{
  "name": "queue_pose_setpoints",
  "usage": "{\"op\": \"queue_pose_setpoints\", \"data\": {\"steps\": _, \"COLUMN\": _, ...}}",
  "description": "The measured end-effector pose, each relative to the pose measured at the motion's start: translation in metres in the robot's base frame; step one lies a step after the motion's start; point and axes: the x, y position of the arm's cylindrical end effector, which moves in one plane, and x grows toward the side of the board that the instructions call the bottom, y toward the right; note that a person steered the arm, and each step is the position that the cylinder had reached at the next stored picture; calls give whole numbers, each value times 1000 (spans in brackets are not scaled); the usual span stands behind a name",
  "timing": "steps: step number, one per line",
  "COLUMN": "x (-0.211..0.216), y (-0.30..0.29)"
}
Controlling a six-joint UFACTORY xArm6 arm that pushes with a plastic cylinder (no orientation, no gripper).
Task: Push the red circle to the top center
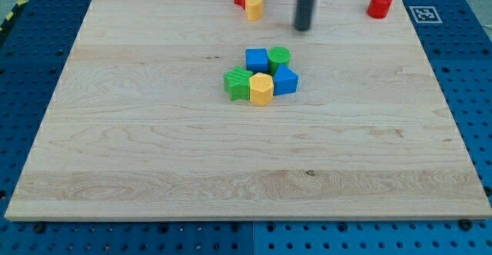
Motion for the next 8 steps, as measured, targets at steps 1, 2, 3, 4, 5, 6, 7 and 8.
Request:
{"op": "queue_pose_setpoints", "data": {"steps": 1, "x": 37, "y": 76}}
{"op": "queue_pose_setpoints", "data": {"steps": 2, "x": 61, "y": 156}}
{"op": "queue_pose_setpoints", "data": {"steps": 3, "x": 57, "y": 211}}
{"op": "queue_pose_setpoints", "data": {"steps": 4, "x": 48, "y": 214}}
{"op": "queue_pose_setpoints", "data": {"steps": 5, "x": -9, "y": 203}}
{"op": "queue_pose_setpoints", "data": {"steps": 6, "x": -12, "y": 201}}
{"op": "queue_pose_setpoints", "data": {"steps": 7, "x": -12, "y": 201}}
{"op": "queue_pose_setpoints", "data": {"steps": 8, "x": -10, "y": 188}}
